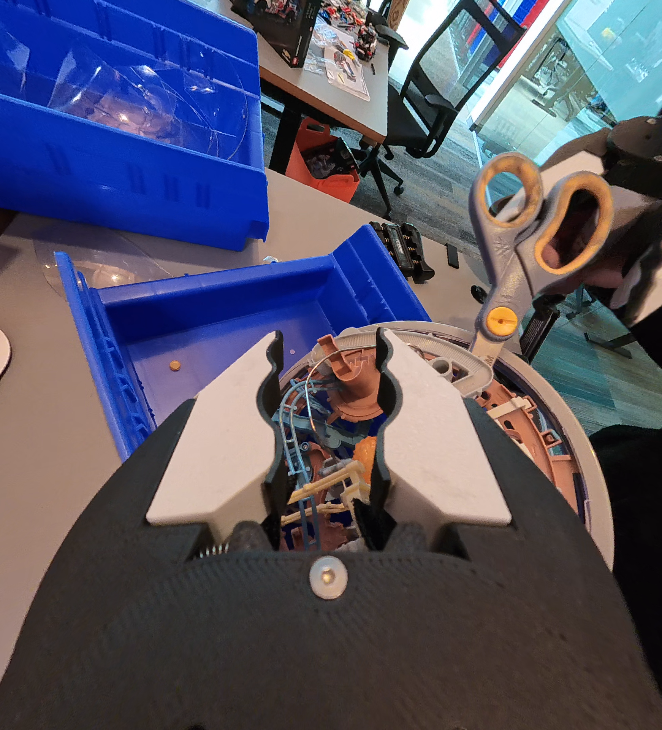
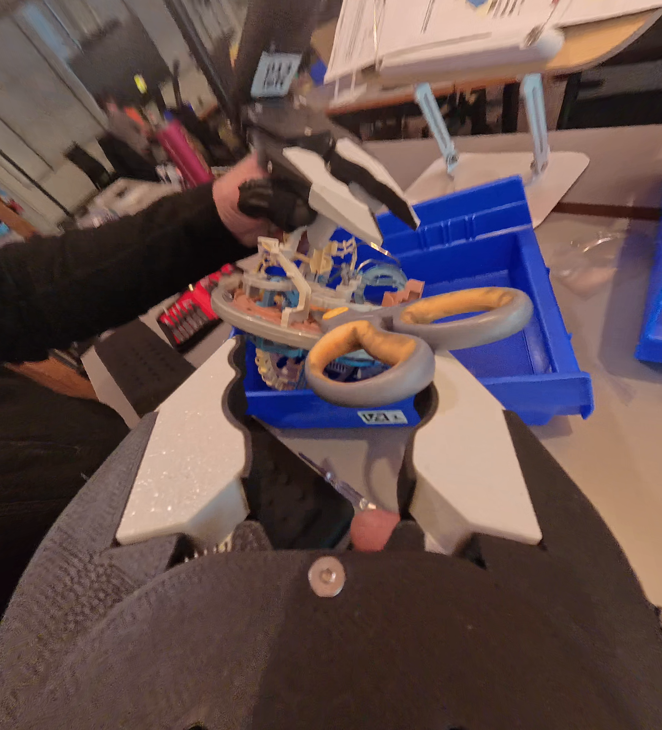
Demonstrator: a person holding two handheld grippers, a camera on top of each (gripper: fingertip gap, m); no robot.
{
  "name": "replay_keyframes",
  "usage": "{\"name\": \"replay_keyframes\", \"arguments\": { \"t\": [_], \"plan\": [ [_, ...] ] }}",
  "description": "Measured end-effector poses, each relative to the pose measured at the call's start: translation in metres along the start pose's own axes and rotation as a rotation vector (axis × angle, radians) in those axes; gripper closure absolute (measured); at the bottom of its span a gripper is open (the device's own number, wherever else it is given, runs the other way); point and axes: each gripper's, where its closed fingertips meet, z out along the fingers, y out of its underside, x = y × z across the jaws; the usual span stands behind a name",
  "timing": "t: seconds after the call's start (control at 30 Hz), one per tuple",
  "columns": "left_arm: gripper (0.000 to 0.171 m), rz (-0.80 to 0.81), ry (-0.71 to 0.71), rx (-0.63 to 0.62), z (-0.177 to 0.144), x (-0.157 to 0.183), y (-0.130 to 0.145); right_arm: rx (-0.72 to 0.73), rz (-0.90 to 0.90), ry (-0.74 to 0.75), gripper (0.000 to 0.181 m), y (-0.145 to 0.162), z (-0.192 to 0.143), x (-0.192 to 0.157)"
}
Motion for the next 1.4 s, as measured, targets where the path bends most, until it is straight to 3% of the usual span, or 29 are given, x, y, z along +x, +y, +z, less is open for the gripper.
{"name": "replay_keyframes", "arguments": {
  "t": [0.1, 0.27, 0.47, 0.53, 0.67, 0.7, 0.93, 1.13, 1.27, 1.4],
  "plan": [
    [0.127, 0.003, 0.010, -0.010, 0.001, 0.002, 0.001, 0.090, 0.096, -0.050, 0.093, -0.008, -0.001, 0.004],
    [0.126, 0.016, -0.003, -0.032, 0.002, 0.002, 0.002, 0.078, 0.154, -0.057, 0.085, 0.004, -0.009, 0.020],
    [0.126, 0.022, -0.012, -0.032, 0.003, 0.002, 0.002, 0.279, 0.322, -0.096, 0.073, -0.016, -0.013, 0.038],
    [0.126, 0.034, -0.016, -0.031, 0.004, 0.004, 0.001, 0.301, 0.337, -0.114, 0.086, -0.024, -0.002, 0.036],
    [0.126, 0.038, -0.026, -0.037, 0.004, 0.004, 0.004, 0.347, 0.278, -0.094, 0.167, -0.035, 0.009, 0.040],
    [0.127, 0.043, -0.035, -0.040, 0.004, 0.002, 0.005, 0.352, 0.258, -0.102, 0.172, -0.037, 0.009, 0.037],
    [0.128, 0.051, -0.059, -0.009, 0.003, -0.003, 0.002, 0.307, -0.135, -0.047, 0.173, -0.047, 0.011, -0.005],
    [0.123, 0.098, -0.097, -0.009, 0.004, -0.003, 0.001, 0.234, -0.292, -0.037, 0.173, -0.042, 0.008, -0.034],
    [0.118, 0.108, -0.127, 0.007, -0.001, -0.005, -0.004, 0.231, -0.318, -0.004, 0.173, -0.042, 0.005, -0.037],
    [0.106, 0.167, -0.210, 0.111, -0.030, -0.005, -0.027, 0.229, -0.259, -0.028, 0.173, -0.042, 0.006, -0.036]
  ]
}}
